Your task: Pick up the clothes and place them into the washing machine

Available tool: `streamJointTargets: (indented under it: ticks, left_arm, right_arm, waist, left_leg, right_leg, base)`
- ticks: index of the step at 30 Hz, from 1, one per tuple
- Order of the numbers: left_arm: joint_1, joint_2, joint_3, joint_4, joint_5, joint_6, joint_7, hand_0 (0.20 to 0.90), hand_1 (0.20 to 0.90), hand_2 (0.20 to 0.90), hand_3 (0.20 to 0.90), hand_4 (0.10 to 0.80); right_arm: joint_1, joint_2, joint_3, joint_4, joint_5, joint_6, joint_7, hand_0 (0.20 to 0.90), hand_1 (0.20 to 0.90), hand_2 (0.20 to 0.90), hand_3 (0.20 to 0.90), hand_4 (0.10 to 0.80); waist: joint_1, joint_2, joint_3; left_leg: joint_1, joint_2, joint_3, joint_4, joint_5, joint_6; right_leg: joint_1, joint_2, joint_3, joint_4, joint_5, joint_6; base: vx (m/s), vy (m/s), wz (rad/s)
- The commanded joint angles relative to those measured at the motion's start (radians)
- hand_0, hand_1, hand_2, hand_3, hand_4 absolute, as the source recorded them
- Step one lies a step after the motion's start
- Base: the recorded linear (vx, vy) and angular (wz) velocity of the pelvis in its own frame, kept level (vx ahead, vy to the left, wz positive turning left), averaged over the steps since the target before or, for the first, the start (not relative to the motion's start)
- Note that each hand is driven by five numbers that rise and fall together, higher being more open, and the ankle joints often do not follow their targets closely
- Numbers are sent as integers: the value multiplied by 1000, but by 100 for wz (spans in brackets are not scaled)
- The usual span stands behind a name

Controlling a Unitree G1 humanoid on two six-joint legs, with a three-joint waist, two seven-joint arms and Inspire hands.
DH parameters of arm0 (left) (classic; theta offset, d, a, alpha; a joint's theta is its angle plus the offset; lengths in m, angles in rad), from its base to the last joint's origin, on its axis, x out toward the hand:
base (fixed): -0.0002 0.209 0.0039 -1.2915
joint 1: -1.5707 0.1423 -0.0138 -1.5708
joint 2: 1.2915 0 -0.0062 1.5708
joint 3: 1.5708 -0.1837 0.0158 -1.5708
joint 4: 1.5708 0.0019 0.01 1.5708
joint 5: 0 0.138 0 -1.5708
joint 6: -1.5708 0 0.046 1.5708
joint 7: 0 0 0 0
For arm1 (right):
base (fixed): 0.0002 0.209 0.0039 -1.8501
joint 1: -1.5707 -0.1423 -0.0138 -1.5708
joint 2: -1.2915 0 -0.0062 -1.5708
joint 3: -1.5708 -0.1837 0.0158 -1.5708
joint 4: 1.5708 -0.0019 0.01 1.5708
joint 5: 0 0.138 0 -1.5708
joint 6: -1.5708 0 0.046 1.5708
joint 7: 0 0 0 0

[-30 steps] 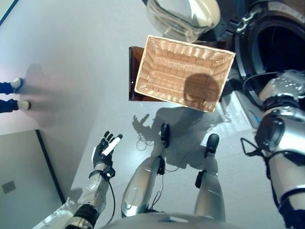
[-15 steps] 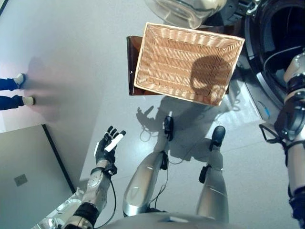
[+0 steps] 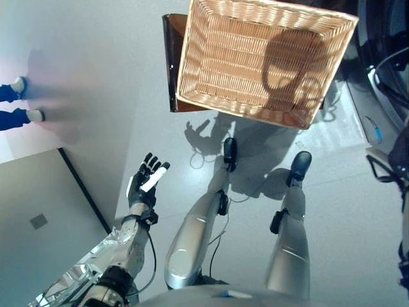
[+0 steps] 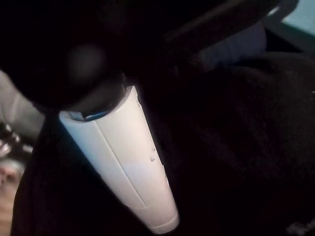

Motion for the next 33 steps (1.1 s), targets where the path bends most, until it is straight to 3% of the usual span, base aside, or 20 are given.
streamJointTargets:
  ticks: [1,8,12,18,28,29,30,33]
  left_arm:
    - [19,102,-18,-44,-18,-75,44,900,900,900,900,800]
    - [13,120,-6,-77,-9,-77,68,900,900,900,900,800]
    - [14,131,17,-101,8,-86,85,900,900,900,900,800]
    - [22,133,29,-108,2,-88,100,900,900,900,900,800]
    - [27,129,53,-117,-14,-96,110,900,900,900,900,800]
    - [27,127,56,-113,-14,-97,112,900,900,900,900,800]
    - [27,128,56,-112,-15,-98,112,900,900,900,900,800]
    - [27,127,58,-110,-14,-97,113,900,900,900,900,800]
  right_arm:
    - [-118,-138,224,-82,-157,-26,-9,200,200,200,200,300]
    - [-153,-119,292,-48,-333,32,-117,200,200,200,200,300]
    - [-157,-142,365,-57,-636,125,-305,200,200,200,200,300]
    - [-193,-164,412,-27,-737,210,-374,200,200,200,200,300]
    - [-221,-191,453,-39,-761,222,-380,200,200,200,200,300]
    - [-220,-189,449,-40,-755,220,-377,274,274,274,274,353]
    - [-218,-192,445,-35,-754,223,-383,900,900,900,900,800]
    - [-209,-195,442,-35,-763,226,-385,900,900,900,900,800]
  waist:
    - [36,65,-39]
    - [28,63,-31]
    - [27,63,-37]
    - [35,62,-54]
    - [33,55,-54]
    - [34,56,-53]
    - [33,56,-52]
    - [31,54,-52]
  left_leg:
    - [-51,1,-47,-14,27,-102]
    - [-56,6,-46,-14,26,-101]
    - [-59,4,-48,-14,26,-99]
    - [-66,2,-52,-14,25,-98]
    - [-82,7,-57,-14,28,-100]
    - [-86,10,-57,-14,34,-100]
    - [-87,11,-57,-14,34,-100]
    - [-83,8,-57,-14,28,-101]
  right_leg:
    - [-70,42,-9,245,-185,0]
    - [-75,48,-11,243,-182,-3]
    - [-75,51,-11,240,-180,-4]
    - [-83,52,-15,238,-177,-4]
    - [-109,59,-6,253,-183,-5]
    - [-114,61,-7,253,-175,-6]
    - [-116,62,-6,255,-176,-7]
    - [-114,61,-5,257,-183,-5]
  base:
    - [0,0,0]
    - [0,0,0]
    - [10,-3,-3]
    - [0,0,0]
    - [-5,-2,2]
    - [0,0,0]
    - [0,0,0]
    - [0,0,0]
